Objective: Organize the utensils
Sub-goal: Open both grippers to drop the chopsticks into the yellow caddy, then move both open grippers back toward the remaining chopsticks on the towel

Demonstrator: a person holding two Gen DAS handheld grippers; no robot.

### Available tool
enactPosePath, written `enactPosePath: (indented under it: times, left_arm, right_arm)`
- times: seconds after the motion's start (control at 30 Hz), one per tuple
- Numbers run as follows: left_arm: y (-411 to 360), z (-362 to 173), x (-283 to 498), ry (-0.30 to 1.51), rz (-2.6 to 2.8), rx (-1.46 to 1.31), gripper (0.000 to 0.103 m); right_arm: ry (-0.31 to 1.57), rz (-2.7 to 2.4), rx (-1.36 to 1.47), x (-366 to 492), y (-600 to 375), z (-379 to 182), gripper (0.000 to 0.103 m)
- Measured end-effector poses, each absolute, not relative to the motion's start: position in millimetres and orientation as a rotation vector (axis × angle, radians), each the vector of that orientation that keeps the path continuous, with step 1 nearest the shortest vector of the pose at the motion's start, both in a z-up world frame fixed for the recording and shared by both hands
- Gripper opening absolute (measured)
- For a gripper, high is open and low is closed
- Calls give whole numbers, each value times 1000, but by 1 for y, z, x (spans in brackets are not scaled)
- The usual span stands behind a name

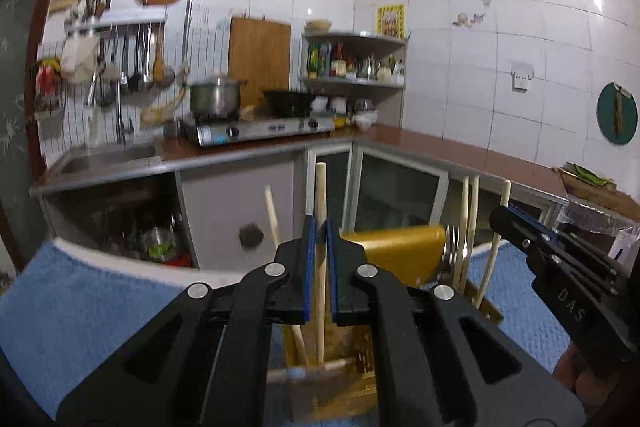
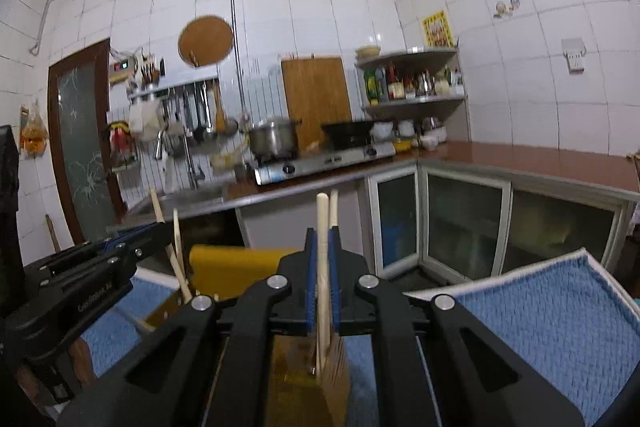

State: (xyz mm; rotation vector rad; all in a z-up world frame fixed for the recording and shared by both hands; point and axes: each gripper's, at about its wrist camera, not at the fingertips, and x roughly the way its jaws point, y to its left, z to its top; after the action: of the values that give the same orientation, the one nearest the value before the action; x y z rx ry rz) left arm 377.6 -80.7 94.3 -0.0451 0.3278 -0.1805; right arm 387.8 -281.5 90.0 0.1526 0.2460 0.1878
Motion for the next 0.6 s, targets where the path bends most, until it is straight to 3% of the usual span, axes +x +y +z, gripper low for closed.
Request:
enactPosePath:
  times: [0.2, 0.23, 0.27, 0.33, 0.43, 0.6]
  left_arm:
    - [-72, 100, 355, 362, -196, -44, 12]
    - [-69, 104, 349, 360, -193, -48, 22]
    - [-64, 110, 341, 350, -180, -52, 39]
    - [-57, 118, 327, 326, -164, -63, 57]
    - [-47, 130, 308, 320, -145, -56, 67]
    - [-24, 133, 278, 355, -111, -42, 91]
  right_arm:
    - [357, 174, 124, 383, -278, 84, 8]
    - [362, 174, 127, 381, -280, 85, 17]
    - [363, 171, 132, 377, -281, 88, 33]
    - [357, 155, 143, 367, -284, 94, 46]
    - [370, 135, 141, 355, -285, 103, 46]
    - [425, 93, 127, 326, -281, 107, 57]
